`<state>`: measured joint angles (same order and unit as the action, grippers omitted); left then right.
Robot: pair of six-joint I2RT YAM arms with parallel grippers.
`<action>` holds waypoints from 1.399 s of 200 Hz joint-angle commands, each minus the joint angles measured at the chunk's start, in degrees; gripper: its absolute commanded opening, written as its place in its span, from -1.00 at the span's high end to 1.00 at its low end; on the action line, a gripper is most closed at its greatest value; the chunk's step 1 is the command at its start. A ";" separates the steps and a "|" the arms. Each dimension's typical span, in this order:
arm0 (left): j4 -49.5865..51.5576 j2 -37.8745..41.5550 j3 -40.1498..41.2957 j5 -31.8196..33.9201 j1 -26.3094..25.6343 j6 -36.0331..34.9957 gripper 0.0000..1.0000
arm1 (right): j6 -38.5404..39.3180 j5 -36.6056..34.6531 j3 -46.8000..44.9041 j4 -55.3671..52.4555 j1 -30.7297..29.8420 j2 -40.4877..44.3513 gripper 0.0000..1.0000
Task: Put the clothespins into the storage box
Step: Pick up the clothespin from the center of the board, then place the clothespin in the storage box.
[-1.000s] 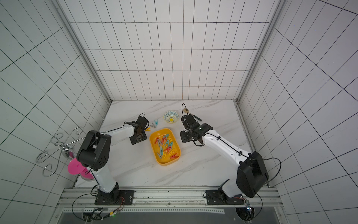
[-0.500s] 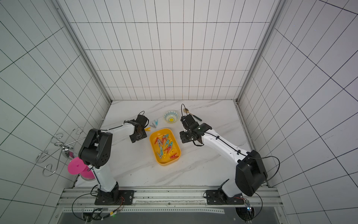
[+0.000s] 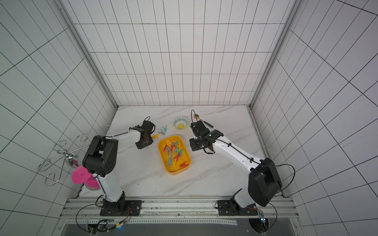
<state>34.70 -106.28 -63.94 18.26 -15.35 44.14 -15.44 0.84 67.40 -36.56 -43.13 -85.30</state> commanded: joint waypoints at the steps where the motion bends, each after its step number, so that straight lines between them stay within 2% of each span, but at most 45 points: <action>1: 0.42 0.70 2.47 -0.74 0.24 -0.10 0.36 | 0.26 0.30 0.28 0.17 -0.28 -0.77 0.15; 42: 0.32 3.79 4.16 -1.86 0.24 -0.19 0.55 | 0.02 0.39 0.37 0.25 -0.28 -0.92 0.15; 85: 2.21 10.15 4.73 -1.61 -1.47 -0.78 0.58 | -0.39 0.48 0.90 0.26 -0.28 -1.19 0.15; 120: 5.91 15.35 1.49 0.26 -7.54 -1.43 0.58 | -1.25 -1.45 0.74 0.51 0.17 -0.50 0.14; 146: 7.55 16.85 -2.44 0.59 -14.24 -1.51 0.57 | -3.45 -1.63 0.06 0.78 2.40 0.28 0.13; 176: 7.92 13.38 -6.56 0.20 -22.70 -1.07 0.57 | -5.76 -2.70 -1.02 0.78 5.37 2.25 0.12; 196: 8.07 9.01 -8.81 0.02 -26.39 -0.74 0.57 | -6.45 -2.88 -1.97 0.70 6.86 4.08 0.12; 261: 4.49 -0.76 -9.44 -3.55 -27.71 -1.19 0.57 | -6.62 -3.40 -4.43 -0.09 7.53 6.25 0.11; 280: 4.41 -2.06 -9.66 -3.93 -27.71 -1.40 0.48 | -6.54 -2.96 -4.02 -0.35 7.52 5.70 0.11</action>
<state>40.75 -107.00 -72.73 15.27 -43.07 43.07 -21.50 -1.76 64.79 -36.01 -35.94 -79.81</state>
